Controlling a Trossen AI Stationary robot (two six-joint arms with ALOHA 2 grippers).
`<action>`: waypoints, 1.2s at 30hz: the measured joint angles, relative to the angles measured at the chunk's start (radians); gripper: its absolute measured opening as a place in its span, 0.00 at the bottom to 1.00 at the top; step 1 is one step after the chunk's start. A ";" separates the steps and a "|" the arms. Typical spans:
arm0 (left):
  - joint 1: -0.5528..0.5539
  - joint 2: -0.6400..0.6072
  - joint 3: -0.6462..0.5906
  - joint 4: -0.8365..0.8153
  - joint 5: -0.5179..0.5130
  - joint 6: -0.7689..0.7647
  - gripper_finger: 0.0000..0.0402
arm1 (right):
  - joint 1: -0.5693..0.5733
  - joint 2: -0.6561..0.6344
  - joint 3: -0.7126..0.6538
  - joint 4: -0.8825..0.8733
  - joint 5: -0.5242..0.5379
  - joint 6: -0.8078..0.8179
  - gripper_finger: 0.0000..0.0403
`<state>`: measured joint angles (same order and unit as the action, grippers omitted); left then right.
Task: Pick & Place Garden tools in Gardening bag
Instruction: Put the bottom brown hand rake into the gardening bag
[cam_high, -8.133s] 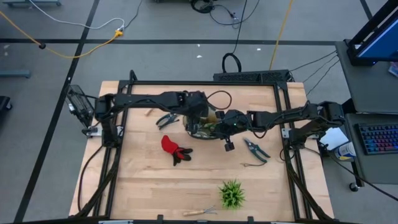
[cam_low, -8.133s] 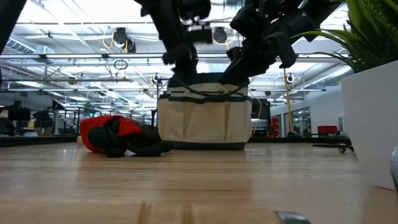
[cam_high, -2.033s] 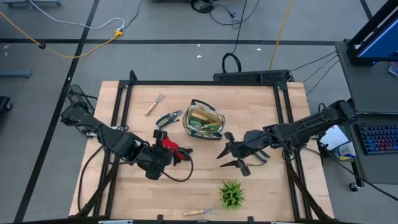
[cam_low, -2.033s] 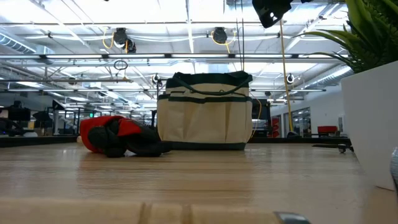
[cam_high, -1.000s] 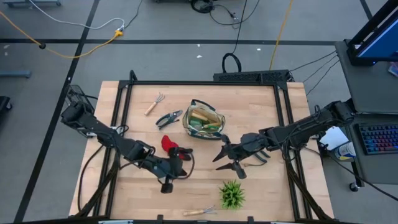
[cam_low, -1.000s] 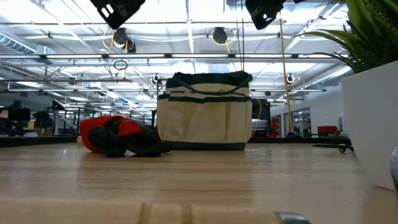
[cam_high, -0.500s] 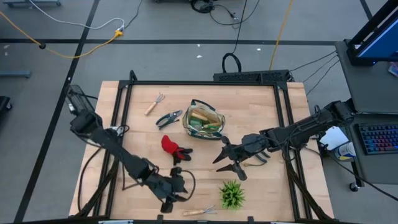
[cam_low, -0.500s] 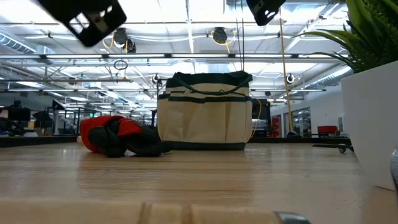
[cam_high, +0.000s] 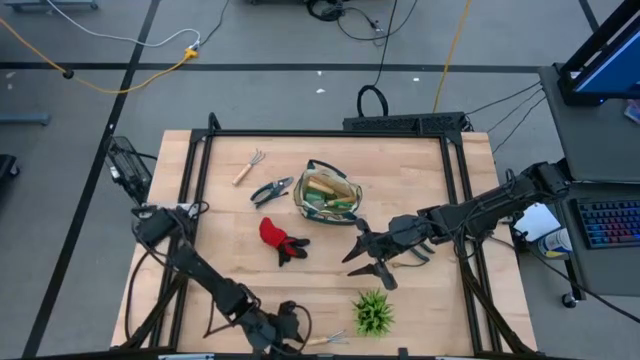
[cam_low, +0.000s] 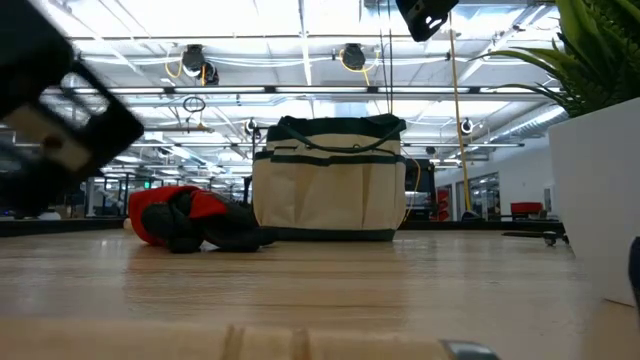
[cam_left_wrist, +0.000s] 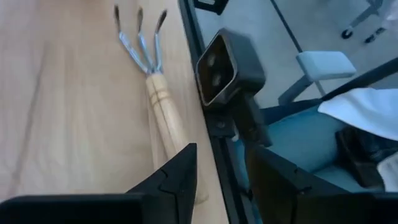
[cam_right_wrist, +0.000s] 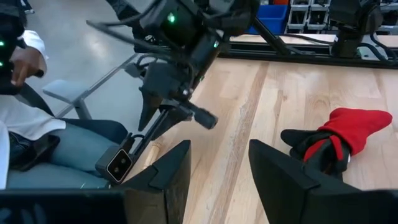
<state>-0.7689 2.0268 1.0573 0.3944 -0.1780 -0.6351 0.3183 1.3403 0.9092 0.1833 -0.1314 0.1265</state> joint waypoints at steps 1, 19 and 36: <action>-0.001 0.012 0.000 0.004 -0.005 -0.005 0.35 | 0.000 0.000 0.000 0.000 0.000 0.000 0.39; 0.006 0.035 0.000 0.011 -0.119 0.001 0.35 | 0.000 0.000 0.000 0.000 0.000 -0.019 0.39; 0.028 0.035 0.000 -0.069 -0.088 0.035 0.35 | 0.000 0.000 0.000 0.000 0.000 -0.016 0.39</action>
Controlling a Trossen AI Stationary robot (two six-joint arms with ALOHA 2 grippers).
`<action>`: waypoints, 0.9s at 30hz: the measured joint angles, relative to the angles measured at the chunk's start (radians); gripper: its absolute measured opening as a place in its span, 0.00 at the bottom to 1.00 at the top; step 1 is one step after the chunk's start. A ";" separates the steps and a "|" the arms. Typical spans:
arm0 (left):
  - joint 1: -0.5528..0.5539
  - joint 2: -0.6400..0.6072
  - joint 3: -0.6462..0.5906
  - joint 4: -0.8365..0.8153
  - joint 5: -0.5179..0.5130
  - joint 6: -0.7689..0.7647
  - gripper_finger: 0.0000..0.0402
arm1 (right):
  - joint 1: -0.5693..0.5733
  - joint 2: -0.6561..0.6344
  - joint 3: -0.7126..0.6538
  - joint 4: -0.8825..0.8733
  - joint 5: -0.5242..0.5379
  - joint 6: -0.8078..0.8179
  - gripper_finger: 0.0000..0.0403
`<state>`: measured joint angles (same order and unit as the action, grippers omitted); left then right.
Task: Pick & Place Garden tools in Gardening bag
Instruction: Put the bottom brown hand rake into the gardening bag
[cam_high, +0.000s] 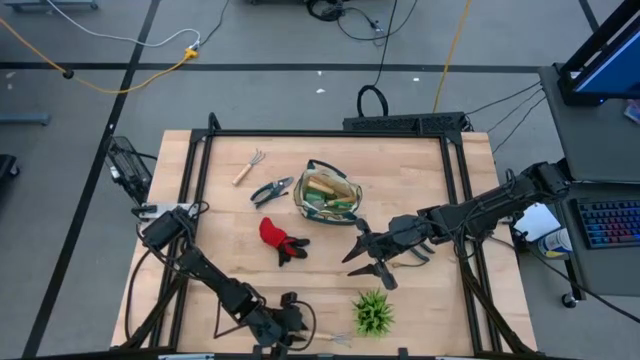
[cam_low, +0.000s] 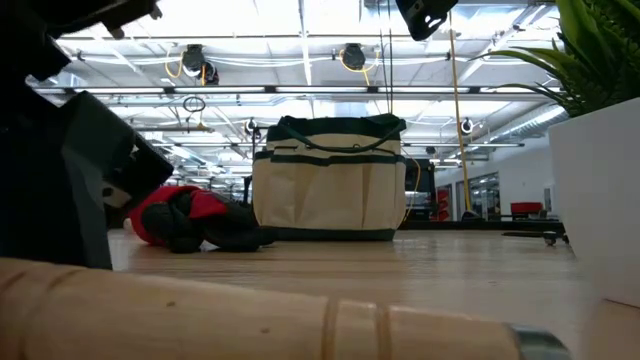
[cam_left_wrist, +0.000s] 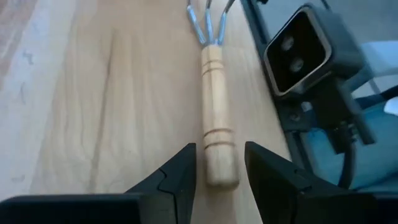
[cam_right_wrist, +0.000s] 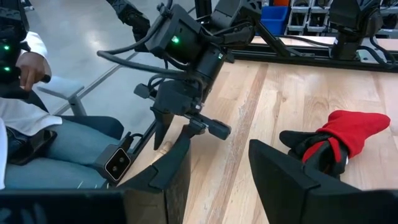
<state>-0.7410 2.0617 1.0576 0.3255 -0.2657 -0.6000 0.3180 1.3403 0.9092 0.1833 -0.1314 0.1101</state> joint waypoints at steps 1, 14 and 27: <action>0.000 0.000 0.000 -0.005 0.000 0.000 0.35 | 0.000 0.000 0.000 0.000 0.000 0.001 0.39; 0.016 -0.002 0.000 -0.024 -0.014 0.075 0.21 | 0.000 0.000 0.000 0.000 0.000 0.001 0.39; 0.054 -0.044 -0.001 -0.017 0.013 0.129 0.16 | 0.000 0.000 0.000 0.012 0.000 -0.012 0.39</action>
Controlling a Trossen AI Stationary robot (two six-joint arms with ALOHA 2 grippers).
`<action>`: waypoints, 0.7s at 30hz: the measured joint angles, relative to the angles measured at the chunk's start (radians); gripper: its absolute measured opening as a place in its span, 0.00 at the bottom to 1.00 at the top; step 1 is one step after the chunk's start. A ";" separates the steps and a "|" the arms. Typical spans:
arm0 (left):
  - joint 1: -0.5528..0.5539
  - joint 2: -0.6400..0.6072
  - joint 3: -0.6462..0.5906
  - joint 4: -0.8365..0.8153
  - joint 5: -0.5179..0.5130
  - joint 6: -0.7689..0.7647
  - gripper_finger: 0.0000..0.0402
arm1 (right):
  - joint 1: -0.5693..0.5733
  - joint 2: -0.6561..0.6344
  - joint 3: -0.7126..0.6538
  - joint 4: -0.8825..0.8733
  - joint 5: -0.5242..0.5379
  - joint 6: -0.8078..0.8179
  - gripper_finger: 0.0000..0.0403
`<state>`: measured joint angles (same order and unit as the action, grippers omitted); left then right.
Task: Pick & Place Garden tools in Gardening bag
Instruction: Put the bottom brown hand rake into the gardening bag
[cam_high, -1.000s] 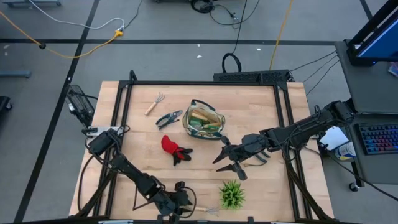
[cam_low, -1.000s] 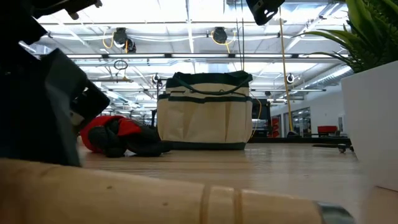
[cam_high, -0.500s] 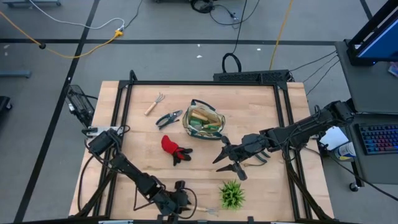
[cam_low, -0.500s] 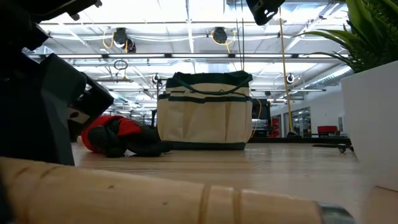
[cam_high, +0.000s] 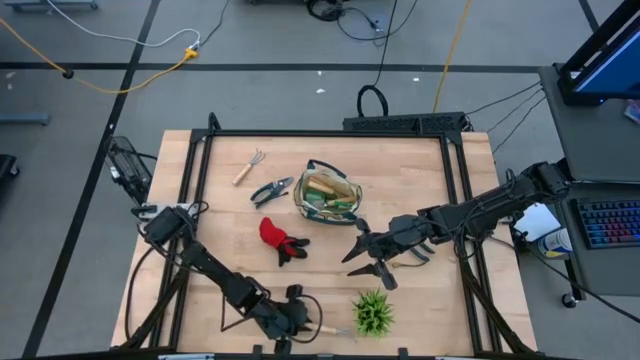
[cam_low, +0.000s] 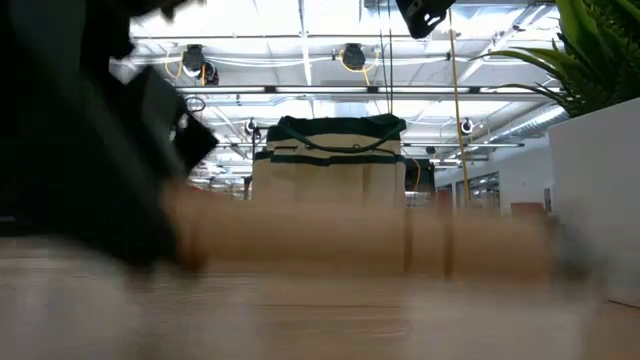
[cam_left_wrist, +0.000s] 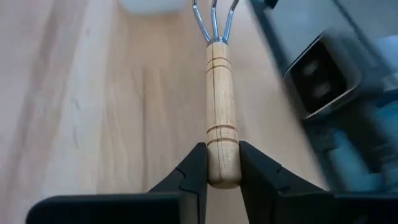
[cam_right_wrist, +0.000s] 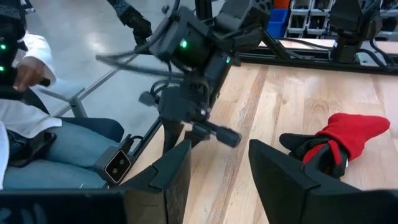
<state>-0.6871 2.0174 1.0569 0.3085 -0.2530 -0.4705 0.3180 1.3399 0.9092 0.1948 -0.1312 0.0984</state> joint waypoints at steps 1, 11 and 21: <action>0.003 -0.019 0.000 -0.009 0.001 0.003 0.16 | 0.000 0.000 0.000 0.002 0.000 -0.013 0.39; 0.009 -0.282 0.001 -0.275 -0.016 0.137 0.16 | 0.000 0.000 0.000 0.011 0.007 -0.178 0.39; 0.011 -0.454 0.001 -0.344 -0.064 0.313 0.17 | 0.000 0.000 0.000 0.023 0.008 -0.307 0.39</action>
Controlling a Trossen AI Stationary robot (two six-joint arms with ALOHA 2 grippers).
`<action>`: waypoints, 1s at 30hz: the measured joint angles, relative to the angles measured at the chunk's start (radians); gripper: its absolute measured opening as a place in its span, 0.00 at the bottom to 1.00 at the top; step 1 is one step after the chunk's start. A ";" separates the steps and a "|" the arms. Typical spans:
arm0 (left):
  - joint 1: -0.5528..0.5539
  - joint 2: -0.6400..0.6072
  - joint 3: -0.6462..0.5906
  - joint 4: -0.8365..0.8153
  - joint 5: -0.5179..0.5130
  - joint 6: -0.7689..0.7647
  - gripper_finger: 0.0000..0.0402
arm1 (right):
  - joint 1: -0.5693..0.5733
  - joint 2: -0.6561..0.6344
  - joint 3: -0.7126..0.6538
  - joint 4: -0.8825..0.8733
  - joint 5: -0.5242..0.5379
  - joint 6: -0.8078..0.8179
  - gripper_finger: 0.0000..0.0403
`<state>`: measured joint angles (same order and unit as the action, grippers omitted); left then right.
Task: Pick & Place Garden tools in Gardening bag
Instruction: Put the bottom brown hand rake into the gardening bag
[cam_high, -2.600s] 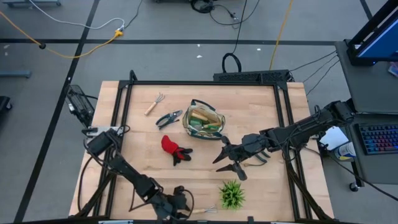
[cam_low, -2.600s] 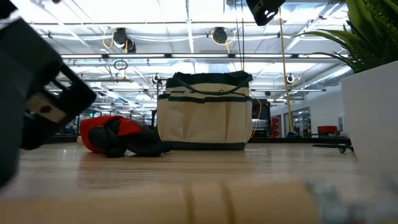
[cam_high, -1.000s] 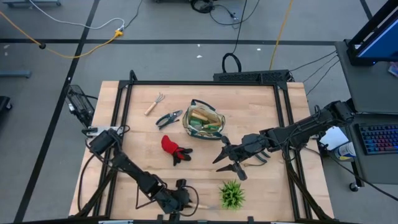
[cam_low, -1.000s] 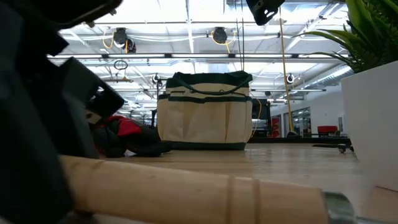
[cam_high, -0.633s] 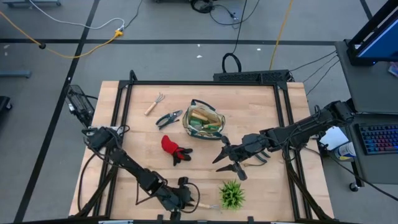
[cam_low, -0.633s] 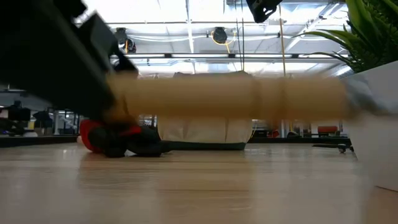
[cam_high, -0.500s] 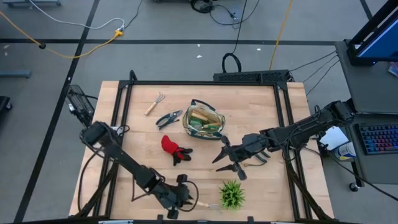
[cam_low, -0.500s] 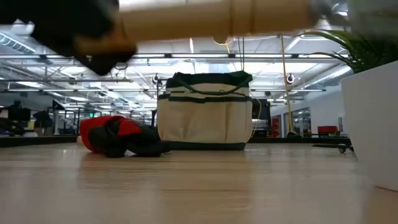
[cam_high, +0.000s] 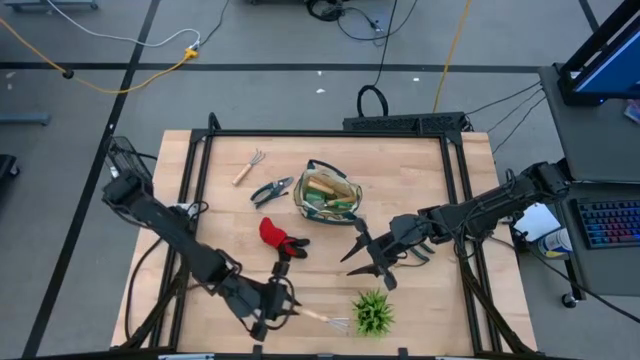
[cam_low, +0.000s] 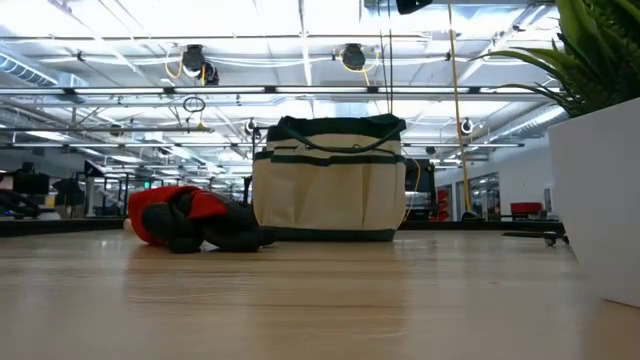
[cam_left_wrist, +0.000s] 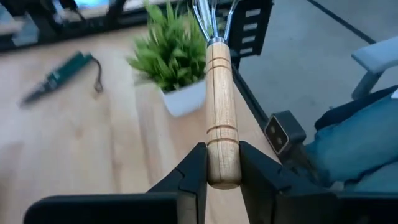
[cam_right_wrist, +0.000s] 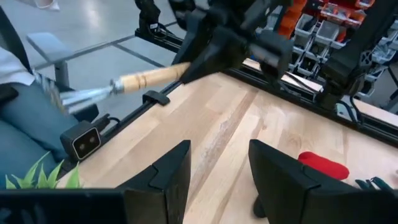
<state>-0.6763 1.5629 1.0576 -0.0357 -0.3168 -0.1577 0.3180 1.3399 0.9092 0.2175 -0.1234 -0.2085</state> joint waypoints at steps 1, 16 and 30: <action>0.005 -0.009 0.000 0.000 -0.001 0.018 0.17 | 0.000 0.000 0.000 0.004 0.000 0.002 0.39; 0.096 -0.079 0.000 -0.014 -0.078 0.231 0.17 | 0.001 0.000 0.000 0.069 0.125 -0.010 0.39; 0.181 -0.093 0.000 -0.243 -0.149 0.164 0.17 | -0.004 -0.011 0.000 0.118 0.194 0.144 0.39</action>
<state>-0.4950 1.4703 1.0573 -0.2789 -0.4656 0.0064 0.3141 1.3291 0.9089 0.3357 0.0709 -0.0649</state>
